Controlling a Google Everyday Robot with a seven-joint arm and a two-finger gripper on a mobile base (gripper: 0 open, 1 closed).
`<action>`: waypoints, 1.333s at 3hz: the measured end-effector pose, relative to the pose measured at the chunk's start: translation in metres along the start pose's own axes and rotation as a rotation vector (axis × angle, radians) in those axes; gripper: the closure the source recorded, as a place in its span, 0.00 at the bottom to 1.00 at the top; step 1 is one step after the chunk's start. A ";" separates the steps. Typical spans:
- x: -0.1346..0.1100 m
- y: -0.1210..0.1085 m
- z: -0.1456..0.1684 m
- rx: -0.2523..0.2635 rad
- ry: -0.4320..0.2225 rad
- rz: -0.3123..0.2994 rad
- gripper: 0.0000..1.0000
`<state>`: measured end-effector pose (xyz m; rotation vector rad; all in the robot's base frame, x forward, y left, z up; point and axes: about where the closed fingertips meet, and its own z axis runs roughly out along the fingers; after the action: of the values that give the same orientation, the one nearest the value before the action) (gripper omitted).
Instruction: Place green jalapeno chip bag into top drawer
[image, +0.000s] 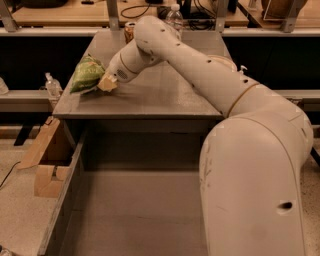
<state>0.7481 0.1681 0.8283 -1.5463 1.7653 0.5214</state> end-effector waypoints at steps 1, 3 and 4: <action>-0.021 0.000 -0.052 0.006 0.003 -0.090 1.00; -0.027 0.027 -0.164 0.044 0.025 -0.144 1.00; -0.002 0.054 -0.220 0.030 0.090 -0.112 1.00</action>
Offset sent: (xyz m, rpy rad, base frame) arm -0.0606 -0.1005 0.1572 -0.0718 -0.1948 0.0465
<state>0.6405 0.0242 0.9656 -1.6601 1.7329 0.3743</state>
